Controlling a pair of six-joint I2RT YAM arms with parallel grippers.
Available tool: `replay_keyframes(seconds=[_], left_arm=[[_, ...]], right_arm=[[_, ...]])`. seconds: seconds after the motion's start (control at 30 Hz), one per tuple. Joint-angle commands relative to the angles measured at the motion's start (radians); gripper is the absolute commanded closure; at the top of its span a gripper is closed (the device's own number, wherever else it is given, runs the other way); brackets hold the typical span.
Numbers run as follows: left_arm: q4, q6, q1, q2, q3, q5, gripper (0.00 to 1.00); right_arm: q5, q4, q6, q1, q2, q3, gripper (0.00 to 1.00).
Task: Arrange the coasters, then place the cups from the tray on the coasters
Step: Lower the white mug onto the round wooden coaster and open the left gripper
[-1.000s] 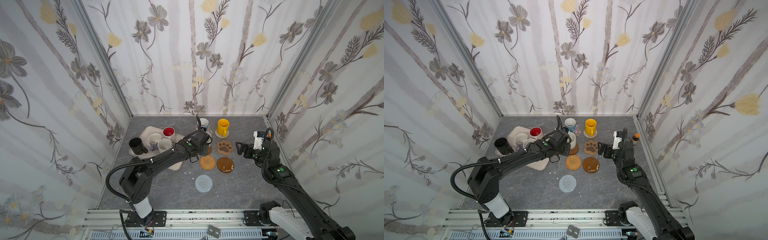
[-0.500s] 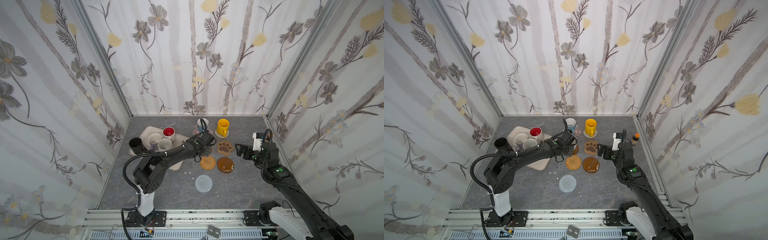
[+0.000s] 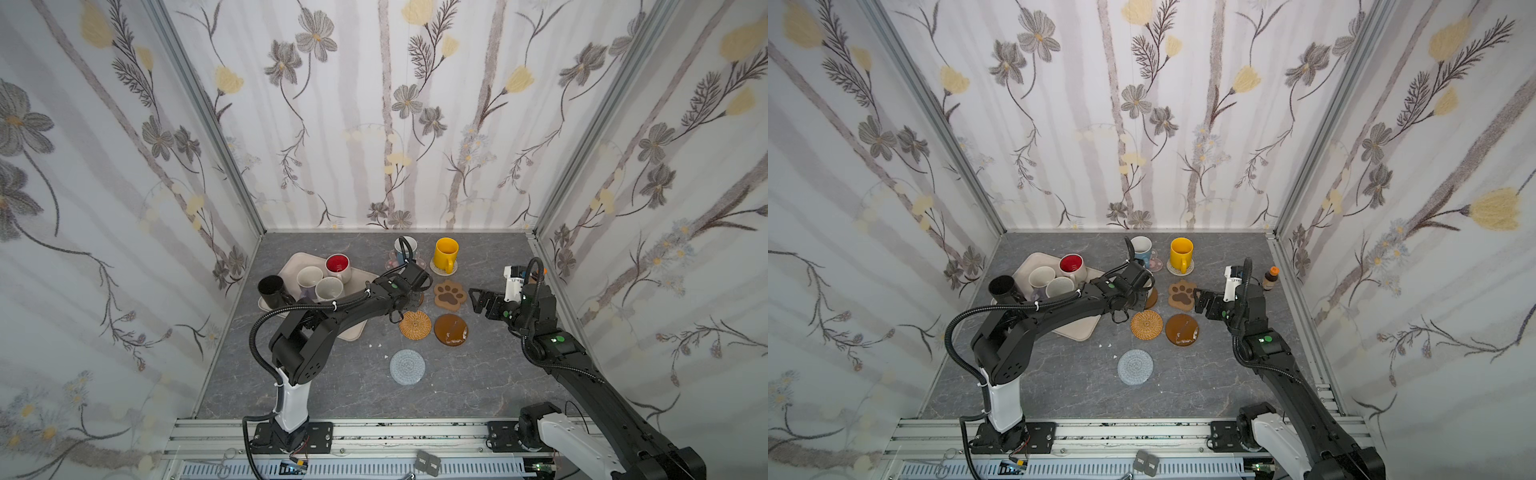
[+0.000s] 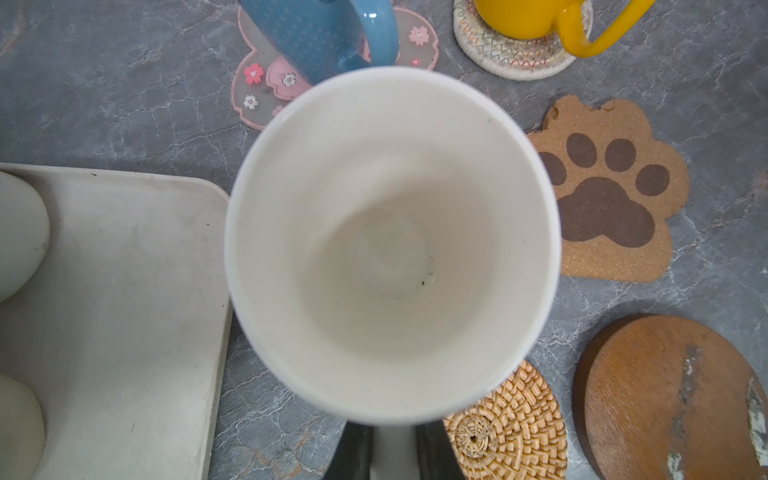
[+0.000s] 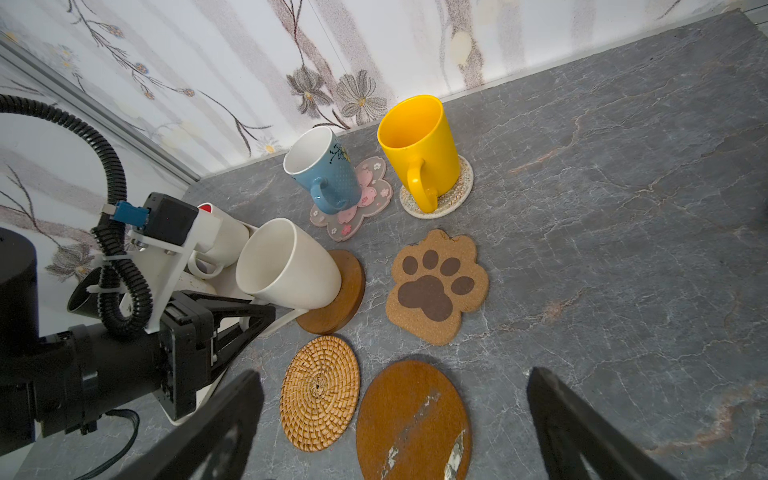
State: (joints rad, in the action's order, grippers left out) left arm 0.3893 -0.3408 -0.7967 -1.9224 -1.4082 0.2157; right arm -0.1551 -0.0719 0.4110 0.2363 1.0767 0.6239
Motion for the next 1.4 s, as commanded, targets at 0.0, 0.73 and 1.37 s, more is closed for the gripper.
replay_keyframes(seconds=[0.0,0.73,1.37], left_arm=[[-0.023,-0.012,0.000,0.007,0.003,0.014,0.79],[-0.023,-0.048,0.042,0.192,0.052,0.077,0.17],[-0.017,-0.153,0.298,0.714,0.469,0.025,0.23]], right_arm=[[-0.005,0.058,0.002,-0.001,0.002,-0.002,0.00],[0.023,-0.022,-0.013,0.001,-0.008,0.038,0.00],[0.156,-0.066,-0.015,0.285,0.153,0.259,0.03]])
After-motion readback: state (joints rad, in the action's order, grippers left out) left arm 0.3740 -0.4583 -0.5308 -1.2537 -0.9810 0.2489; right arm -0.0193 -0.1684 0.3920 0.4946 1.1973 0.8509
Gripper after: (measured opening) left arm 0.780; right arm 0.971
